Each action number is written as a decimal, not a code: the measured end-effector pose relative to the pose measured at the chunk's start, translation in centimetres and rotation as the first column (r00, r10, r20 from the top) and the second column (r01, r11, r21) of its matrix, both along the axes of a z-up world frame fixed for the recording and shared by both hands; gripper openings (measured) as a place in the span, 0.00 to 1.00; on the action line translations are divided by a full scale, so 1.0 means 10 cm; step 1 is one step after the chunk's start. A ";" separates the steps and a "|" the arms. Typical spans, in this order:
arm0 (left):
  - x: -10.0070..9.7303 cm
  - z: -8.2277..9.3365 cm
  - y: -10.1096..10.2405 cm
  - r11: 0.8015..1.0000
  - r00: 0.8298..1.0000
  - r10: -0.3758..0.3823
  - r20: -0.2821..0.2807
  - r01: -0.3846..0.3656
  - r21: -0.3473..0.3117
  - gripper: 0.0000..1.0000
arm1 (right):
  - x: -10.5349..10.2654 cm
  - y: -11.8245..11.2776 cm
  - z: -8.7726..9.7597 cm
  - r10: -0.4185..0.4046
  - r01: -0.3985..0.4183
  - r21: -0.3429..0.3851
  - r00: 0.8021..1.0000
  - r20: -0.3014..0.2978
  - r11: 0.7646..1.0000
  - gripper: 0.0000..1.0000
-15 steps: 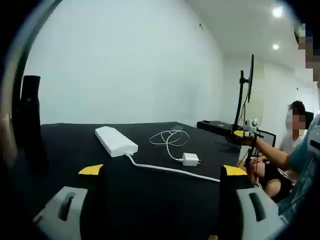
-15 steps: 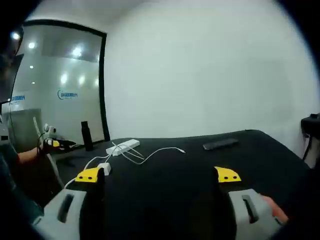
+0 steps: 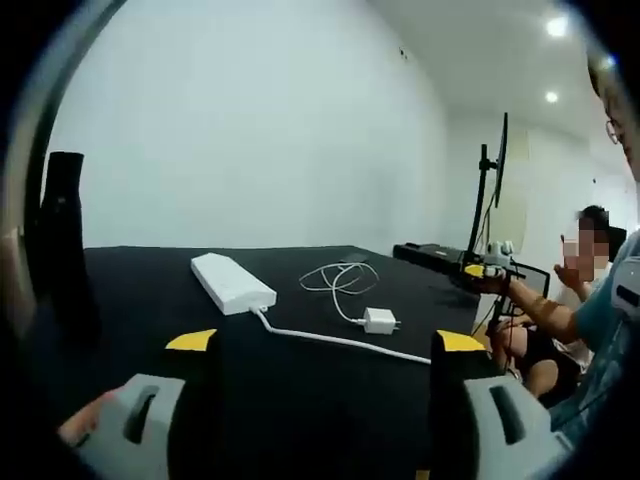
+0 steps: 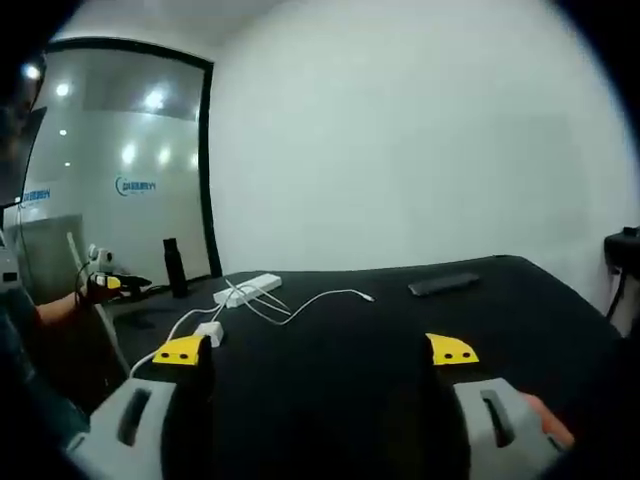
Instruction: Connect the charging cable to the phone, plug the charger into the socket, and turn on the power strip switch to charge the phone.
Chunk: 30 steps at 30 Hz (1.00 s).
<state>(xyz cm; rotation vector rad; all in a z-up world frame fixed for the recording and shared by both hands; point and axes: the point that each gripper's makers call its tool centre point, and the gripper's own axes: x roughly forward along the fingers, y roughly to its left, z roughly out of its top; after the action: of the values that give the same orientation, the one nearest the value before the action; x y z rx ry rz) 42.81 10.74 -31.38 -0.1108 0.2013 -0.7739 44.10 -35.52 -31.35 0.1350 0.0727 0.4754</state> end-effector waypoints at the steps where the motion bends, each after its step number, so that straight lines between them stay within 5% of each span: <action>1: 0.00 -0.01 0.00 1.000 1.000 0.001 0.000 -0.001 0.004 0.79 | 0.00 0.01 -0.01 0.000 0.000 0.000 1.000 -0.002 1.000 0.81; 30: 0.15 0.01 0.13 1.000 1.000 -0.002 -0.009 0.002 0.018 0.77 | 0.17 0.04 -0.04 0.018 -0.019 -0.005 0.999 -0.045 1.000 0.74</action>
<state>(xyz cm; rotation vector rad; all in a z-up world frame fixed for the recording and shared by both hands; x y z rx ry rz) 44.30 12.09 -31.26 -0.0972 0.2166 -0.7733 45.81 -35.16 -31.75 0.1395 0.1198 0.4907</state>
